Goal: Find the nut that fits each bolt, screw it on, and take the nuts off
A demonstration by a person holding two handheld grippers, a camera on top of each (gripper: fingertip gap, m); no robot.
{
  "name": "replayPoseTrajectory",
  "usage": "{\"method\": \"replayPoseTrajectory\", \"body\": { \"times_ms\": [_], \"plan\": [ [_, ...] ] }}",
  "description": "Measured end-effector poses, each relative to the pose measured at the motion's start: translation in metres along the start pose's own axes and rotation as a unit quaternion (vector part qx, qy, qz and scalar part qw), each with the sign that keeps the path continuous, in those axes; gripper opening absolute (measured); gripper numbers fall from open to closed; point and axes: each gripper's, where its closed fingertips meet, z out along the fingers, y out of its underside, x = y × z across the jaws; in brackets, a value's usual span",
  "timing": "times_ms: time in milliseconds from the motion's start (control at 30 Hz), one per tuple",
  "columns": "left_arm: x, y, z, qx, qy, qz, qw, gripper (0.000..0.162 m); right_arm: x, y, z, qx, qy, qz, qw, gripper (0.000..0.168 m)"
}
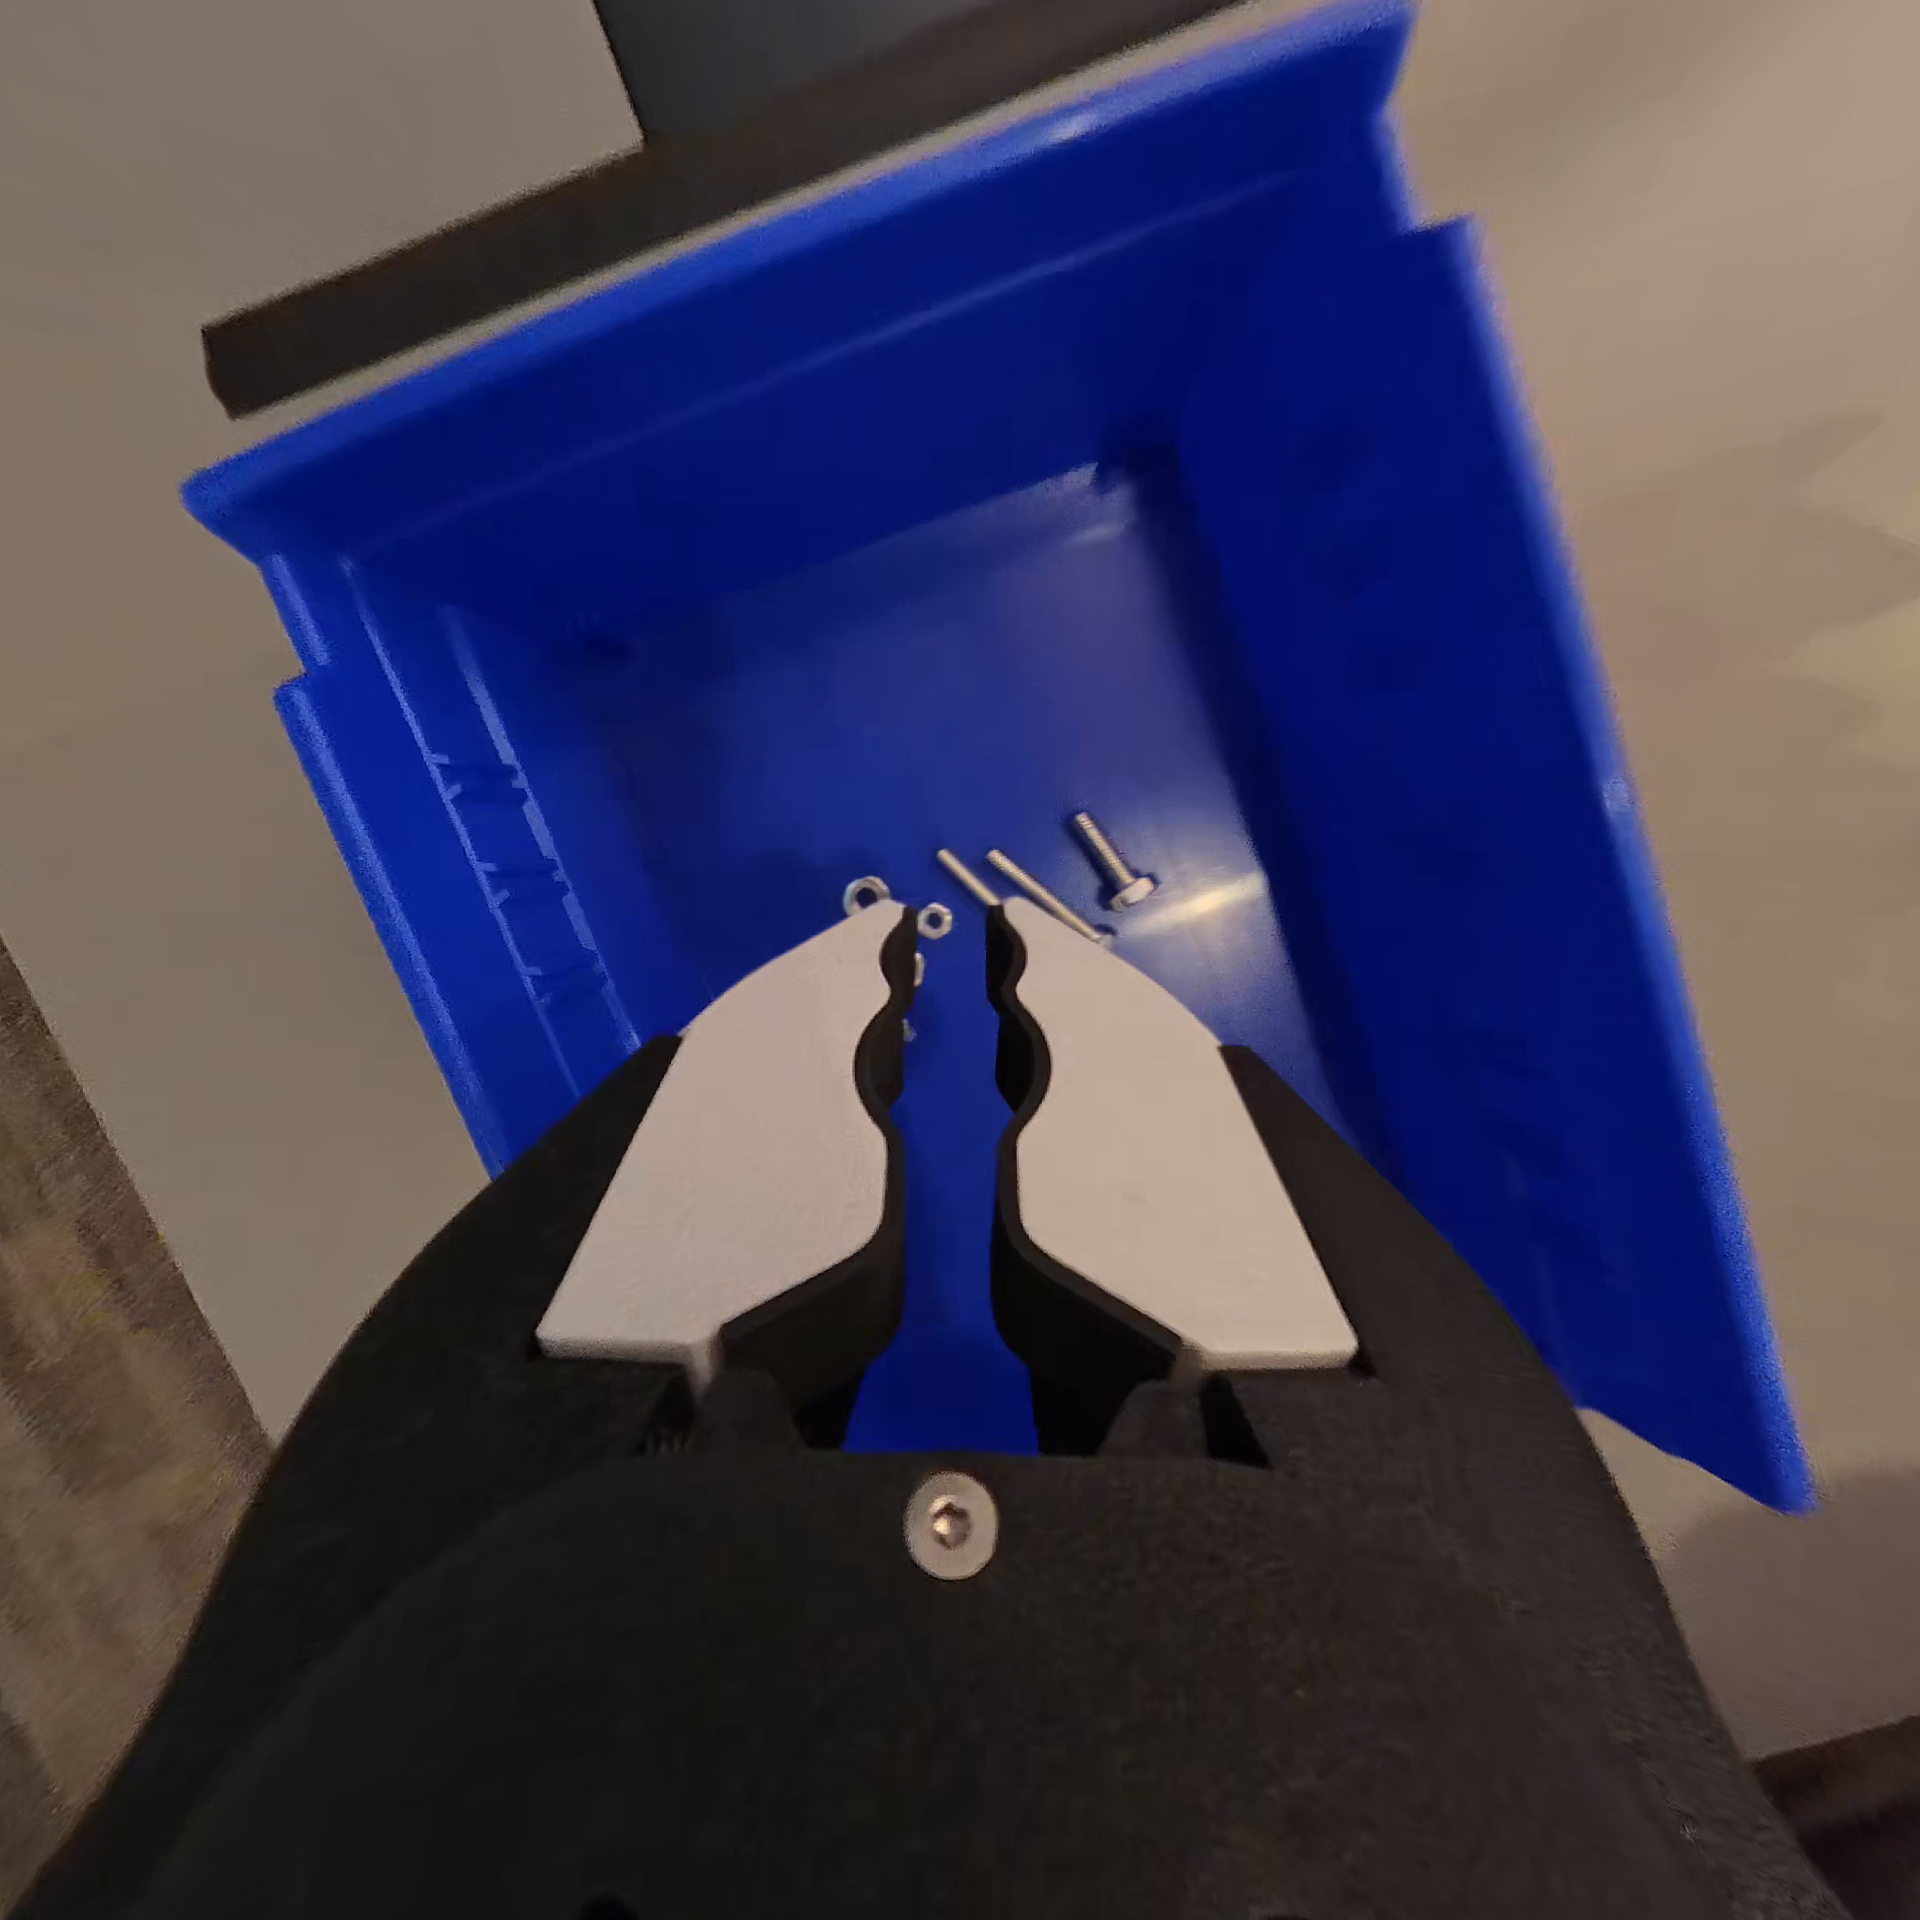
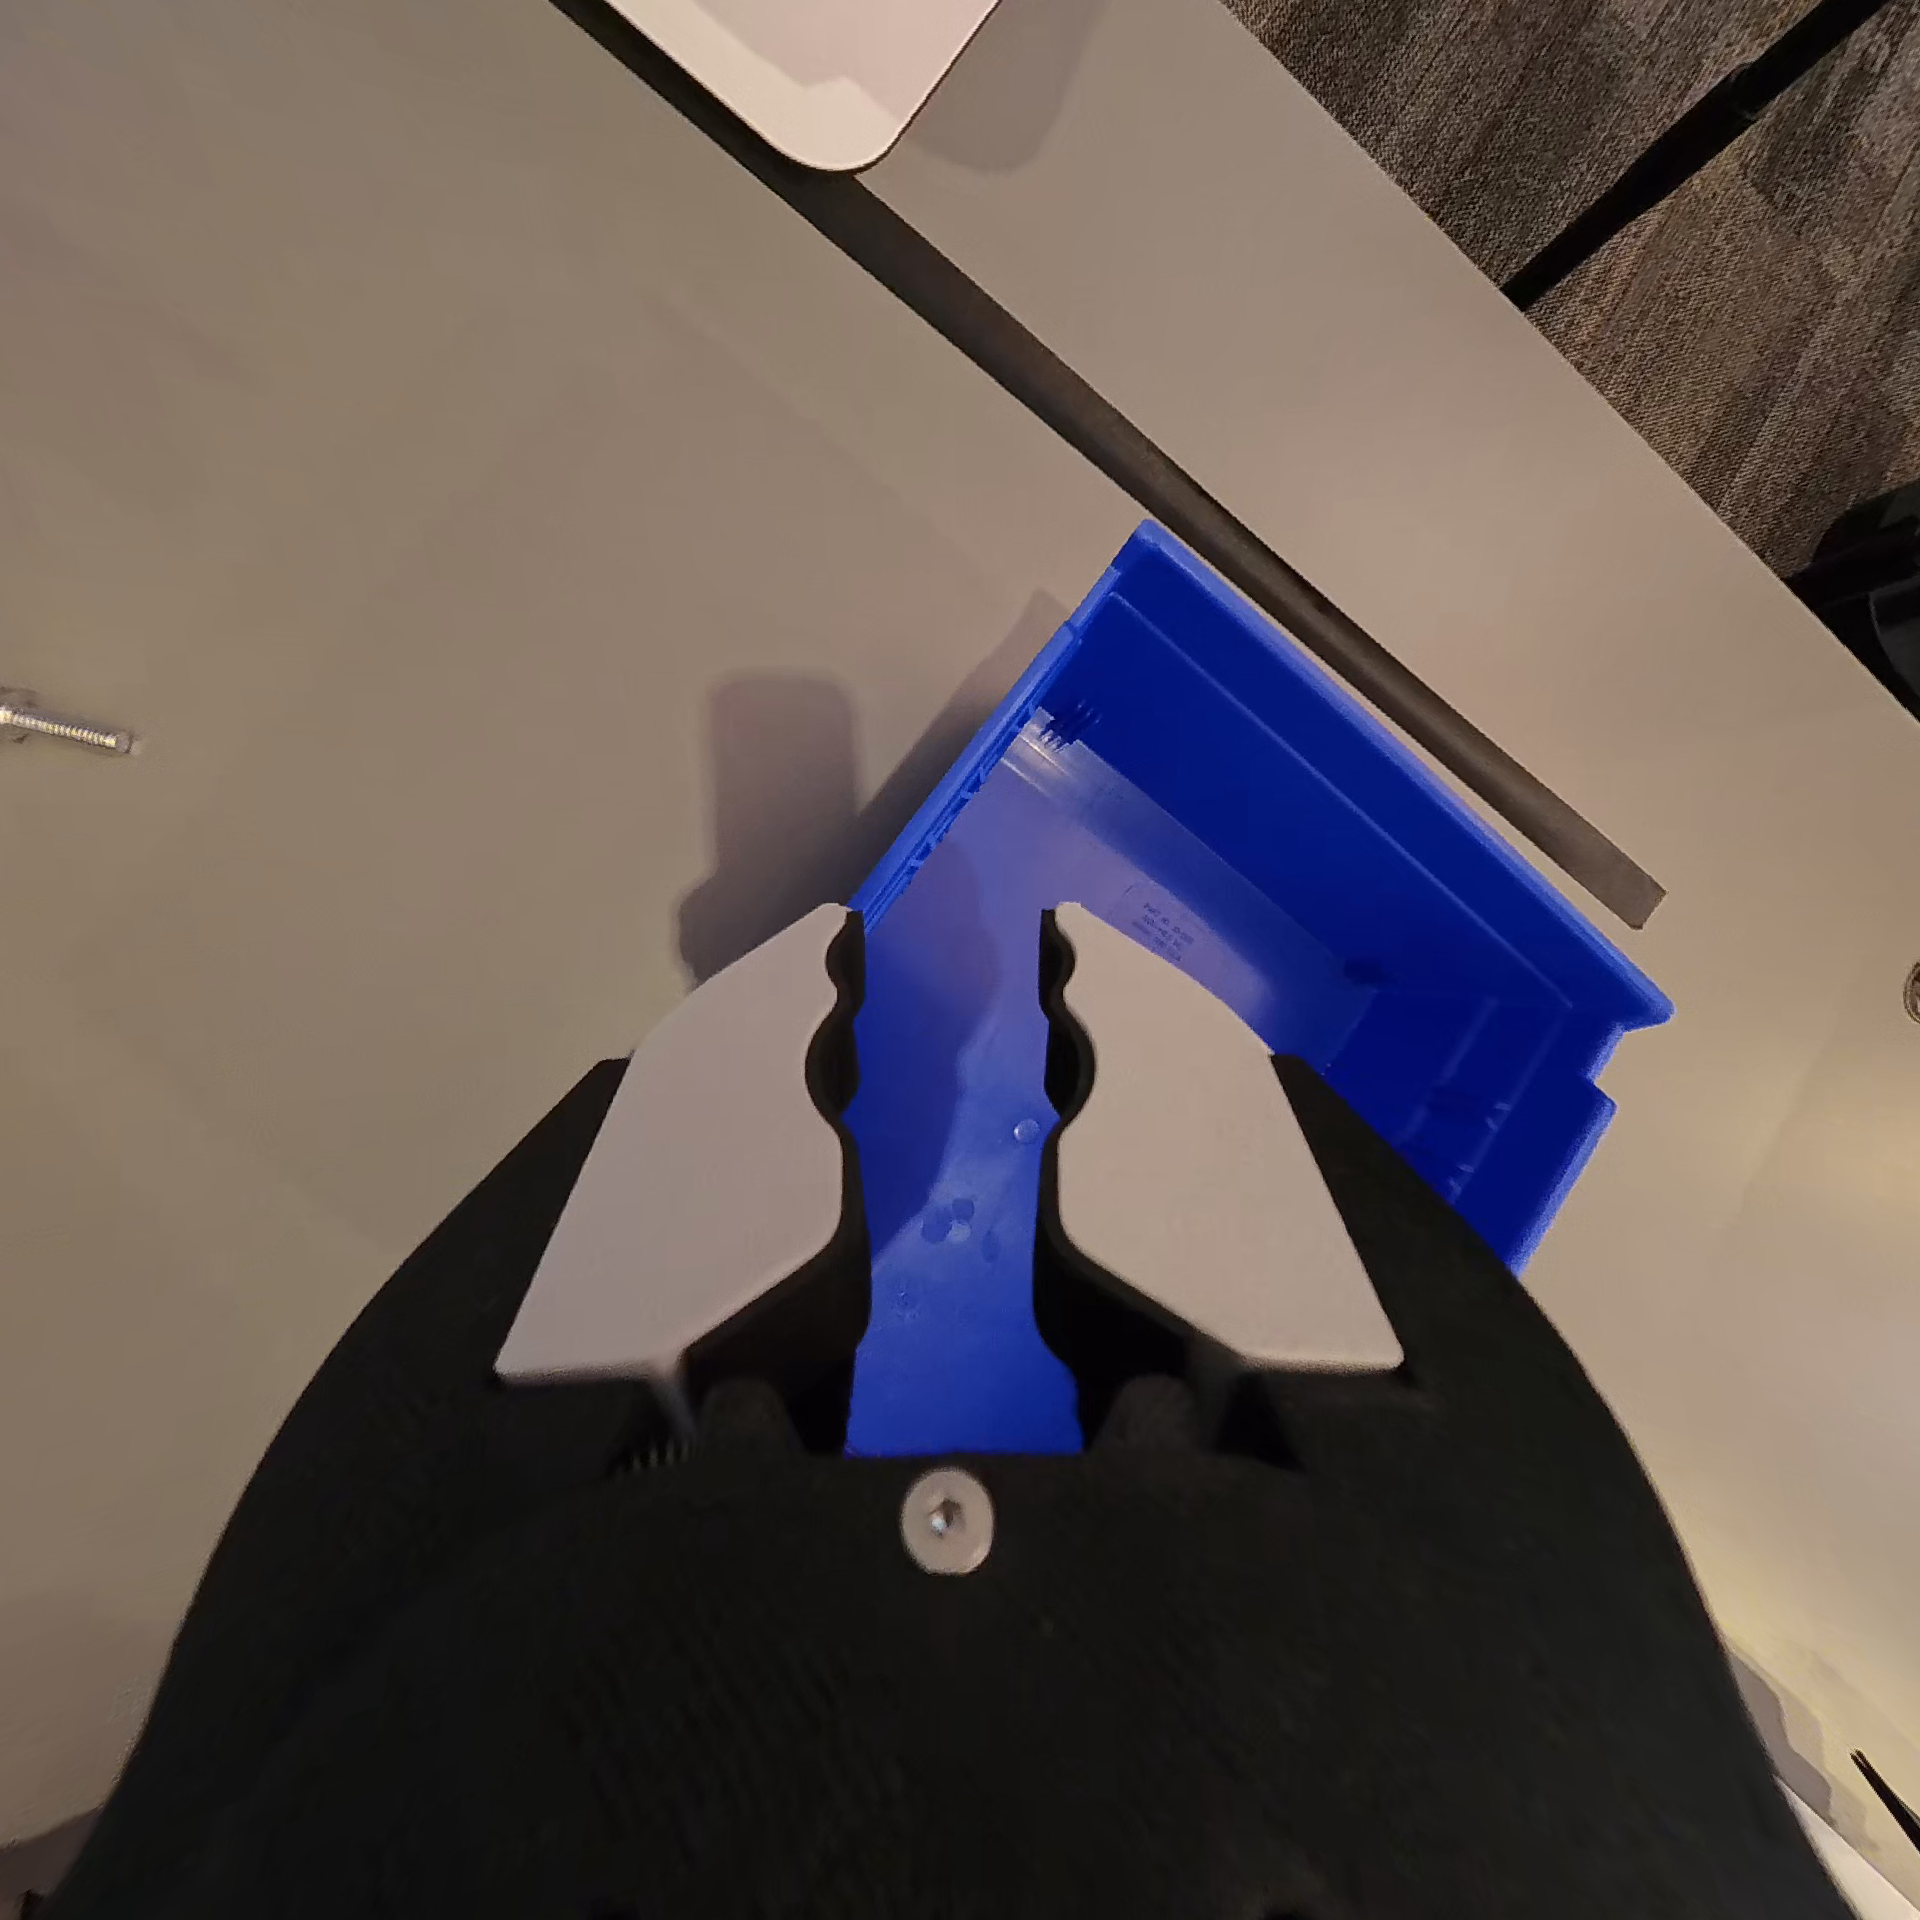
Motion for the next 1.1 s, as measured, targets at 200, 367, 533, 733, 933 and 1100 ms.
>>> {"method": "replayPoseTrajectory", "body": {
  "times_ms": [200, 367, 533, 733, 933, 1100],
  "plan": [
    [-0.028, 0.021, 0.038, -0.085, -0.070, 0.108, 0.988, 0.015, -0.001, 0.002, 0.004, -0.007, -0.004, -0.004, 1.000, 0.033],
    [-0.024, 0.034, 0.056, -0.125, -0.049, 0.134, 0.982, 0.019, -0.003, 0.003, 0.006, -0.012, -0.008, -0.008, 1.000, 0.033],
    [-0.022, 0.039, 0.067, -0.136, -0.029, 0.135, 0.981, 0.022, -0.003, 0.003, 0.006, -0.014, -0.009, -0.011, 1.000, 0.033],
    [-0.024, 0.046, 0.075, -0.152, -0.017, 0.135, 0.979, 0.023, -0.004, 0.004, 0.007, -0.017, -0.007, -0.016, 1.000, 0.034],
    [-0.029, 0.048, 0.078, -0.157, -0.023, 0.131, 0.979, 0.023, -0.006, 0.004, 0.010, -0.024, -0.006, -0.022, 0.999, 0.034],
    [-0.029, 0.050, 0.081, -0.168, -0.025, 0.131, 0.977, 0.020, -0.005, 0.005, 0.009, -0.026, -0.005, -0.022, 0.999, 0.034]
  ]
}}
